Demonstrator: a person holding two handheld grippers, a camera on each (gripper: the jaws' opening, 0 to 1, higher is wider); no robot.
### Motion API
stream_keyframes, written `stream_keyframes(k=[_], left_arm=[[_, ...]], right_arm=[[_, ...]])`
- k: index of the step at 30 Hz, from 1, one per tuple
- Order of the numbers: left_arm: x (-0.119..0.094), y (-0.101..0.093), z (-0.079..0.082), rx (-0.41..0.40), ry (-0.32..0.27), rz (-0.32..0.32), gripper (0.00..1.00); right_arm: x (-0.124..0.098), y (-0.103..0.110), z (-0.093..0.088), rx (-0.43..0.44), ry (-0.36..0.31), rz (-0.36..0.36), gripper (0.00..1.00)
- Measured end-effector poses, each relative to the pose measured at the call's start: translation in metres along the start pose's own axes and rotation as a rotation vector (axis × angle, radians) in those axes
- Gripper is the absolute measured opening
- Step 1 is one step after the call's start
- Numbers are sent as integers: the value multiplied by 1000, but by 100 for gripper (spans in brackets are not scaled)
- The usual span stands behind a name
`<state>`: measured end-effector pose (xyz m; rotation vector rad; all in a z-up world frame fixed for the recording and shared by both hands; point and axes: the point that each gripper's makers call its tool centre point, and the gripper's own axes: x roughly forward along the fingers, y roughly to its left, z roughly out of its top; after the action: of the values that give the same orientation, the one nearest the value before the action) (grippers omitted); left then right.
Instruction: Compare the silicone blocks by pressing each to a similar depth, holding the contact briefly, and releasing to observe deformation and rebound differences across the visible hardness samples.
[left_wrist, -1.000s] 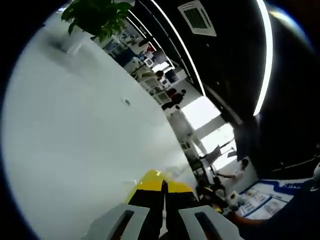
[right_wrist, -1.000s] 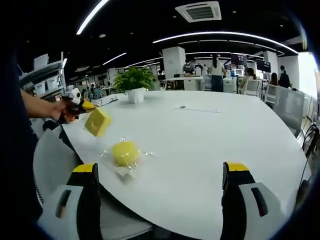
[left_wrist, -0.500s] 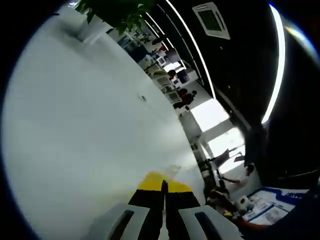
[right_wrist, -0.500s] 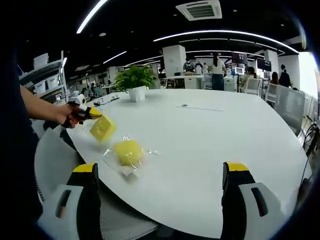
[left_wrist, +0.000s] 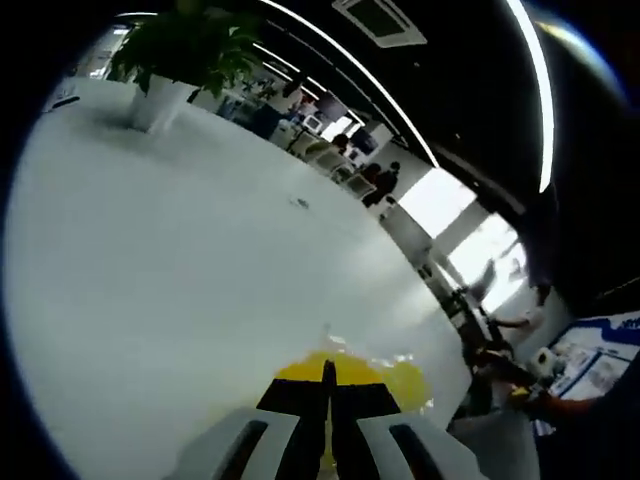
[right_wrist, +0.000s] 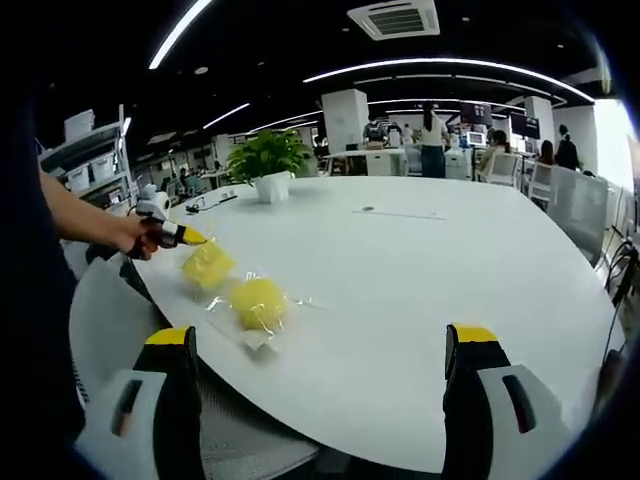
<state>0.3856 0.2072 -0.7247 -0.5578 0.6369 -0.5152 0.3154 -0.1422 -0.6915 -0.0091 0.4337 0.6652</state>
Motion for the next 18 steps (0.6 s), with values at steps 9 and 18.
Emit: stream_keyframes(k=[9, 18], left_arm=[[8, 14, -5, 147, 18, 56, 0], [11, 36, -24, 396, 186, 80, 0]], right_arm=[[4, 2, -2, 9, 0, 5, 97], [5, 6, -4, 18, 1, 11, 96]])
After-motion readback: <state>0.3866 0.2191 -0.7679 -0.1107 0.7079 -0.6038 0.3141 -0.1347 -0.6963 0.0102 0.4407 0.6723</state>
